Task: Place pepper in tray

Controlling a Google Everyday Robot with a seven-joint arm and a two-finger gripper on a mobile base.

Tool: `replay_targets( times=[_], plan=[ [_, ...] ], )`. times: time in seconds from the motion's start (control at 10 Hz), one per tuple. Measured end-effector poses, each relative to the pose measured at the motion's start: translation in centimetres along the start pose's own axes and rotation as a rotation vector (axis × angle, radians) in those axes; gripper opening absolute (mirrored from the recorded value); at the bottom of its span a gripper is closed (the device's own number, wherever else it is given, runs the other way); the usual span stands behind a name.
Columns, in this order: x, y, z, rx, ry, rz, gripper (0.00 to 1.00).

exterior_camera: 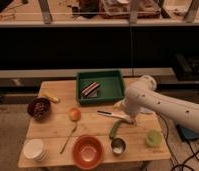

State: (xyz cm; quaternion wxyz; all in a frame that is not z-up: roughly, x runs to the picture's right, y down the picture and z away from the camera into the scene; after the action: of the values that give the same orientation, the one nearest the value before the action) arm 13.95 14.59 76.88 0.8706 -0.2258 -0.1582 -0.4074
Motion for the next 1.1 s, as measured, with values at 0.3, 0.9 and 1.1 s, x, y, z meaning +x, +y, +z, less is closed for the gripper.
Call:
replay_targets(
  times=[0.3, 0.9, 1.1],
  plan=[
    [-3.0, -0.9, 2.5, 0.003, -0.079, -0.098, 0.8],
    [-5.7, -0.9, 7.6, -0.062, -0.16, -0.144, 0.8],
    [-5.9, -1.1, 8.8, -0.102, -0.178, -0.132, 0.8]
  ],
)
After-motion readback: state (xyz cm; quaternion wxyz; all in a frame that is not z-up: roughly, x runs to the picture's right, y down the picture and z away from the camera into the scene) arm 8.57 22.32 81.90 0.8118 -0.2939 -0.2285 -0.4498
